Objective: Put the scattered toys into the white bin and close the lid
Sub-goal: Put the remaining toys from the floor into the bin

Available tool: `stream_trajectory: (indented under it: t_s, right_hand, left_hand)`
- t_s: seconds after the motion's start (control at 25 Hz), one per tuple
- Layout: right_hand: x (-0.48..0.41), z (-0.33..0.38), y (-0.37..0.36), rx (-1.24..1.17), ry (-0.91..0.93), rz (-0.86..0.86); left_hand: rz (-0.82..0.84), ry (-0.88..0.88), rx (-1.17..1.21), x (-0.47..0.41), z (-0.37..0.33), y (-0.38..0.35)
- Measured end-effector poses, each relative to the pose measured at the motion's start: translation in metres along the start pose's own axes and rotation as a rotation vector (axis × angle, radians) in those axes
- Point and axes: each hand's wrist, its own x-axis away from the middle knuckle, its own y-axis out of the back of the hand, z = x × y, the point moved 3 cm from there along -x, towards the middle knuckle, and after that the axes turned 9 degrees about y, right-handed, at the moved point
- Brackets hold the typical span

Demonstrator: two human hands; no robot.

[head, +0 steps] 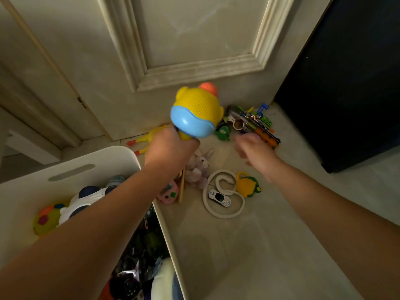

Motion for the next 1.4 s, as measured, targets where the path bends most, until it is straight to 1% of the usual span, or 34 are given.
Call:
stream_trajectory:
  t_s: [0.04,0.08,0.12,0.16,0.24,0.36,0.44,0.52,0.56,0.64,0.68,0.76,0.8,0.88,1.0,1.28,1.4]
  right_hand:
    - [-0.002,-0.022,-0.002,0.347,-0.031,0.032]
    - [0.002,-0.044,-0.007,0.616,-0.057,0.107]
    - [0.011,-0.065,-0.013,0.758,-0.074,0.179]
    - [0.019,-0.081,-0.017,0.798,-0.073,0.217]
    - [0.025,-0.092,-0.021,0.773,0.017,0.181]
    - [0.021,-0.065,-0.024,0.642,0.092,0.039]
    - [0.014,-0.035,-0.037,0.552,0.134,0.010]
    - [0.010,-0.011,-0.062,0.549,0.181,0.110]
    - [0.009,-0.004,-0.078,0.594,0.201,0.208]
    - [0.007,-0.004,-0.107,0.793,0.219,0.423]
    - [0.006,-0.008,-0.117,0.908,0.221,0.490]
    - [0.005,-0.013,-0.129,1.050,0.189,0.512]
    - [0.003,-0.016,-0.133,1.045,0.157,0.502]
    - [0.000,-0.021,-0.136,0.961,0.130,0.467]
    - [0.001,-0.017,-0.127,0.810,0.143,0.371]
    - [0.051,-0.003,-0.102,0.318,0.154,0.183]
    - [0.085,0.017,-0.082,-0.006,0.080,0.132]
  left_hand:
    - [0.011,0.049,0.103,-0.004,0.000,0.005]
    - [0.025,0.088,0.186,-0.005,0.001,0.010]
    - [0.038,0.113,0.232,-0.006,0.003,0.014]
    - [0.047,0.125,0.250,-0.005,0.005,0.016]
    - [0.069,0.119,0.292,-0.003,0.008,0.019]
    - [0.109,0.067,0.324,-0.003,0.004,0.026]
    - [0.123,0.050,0.311,-0.002,0.003,0.033]
    - [0.127,0.043,0.326,0.001,0.001,0.041]
    - [0.121,0.040,0.339,0.002,0.001,0.045]
    - [0.105,0.041,0.360,0.004,0.002,0.054]
    - [0.102,0.039,0.369,0.005,0.003,0.059]
    - [0.109,0.032,0.388,0.008,0.004,0.066]
    - [0.113,0.031,0.387,0.010,0.006,0.070]
    - [0.119,0.032,0.377,0.014,0.010,0.078]
    - [0.138,0.039,0.386,0.016,0.019,0.087]
    - [0.170,0.035,0.342,0.020,0.033,0.072]
    - [0.194,0.048,0.411,0.030,0.037,0.074]
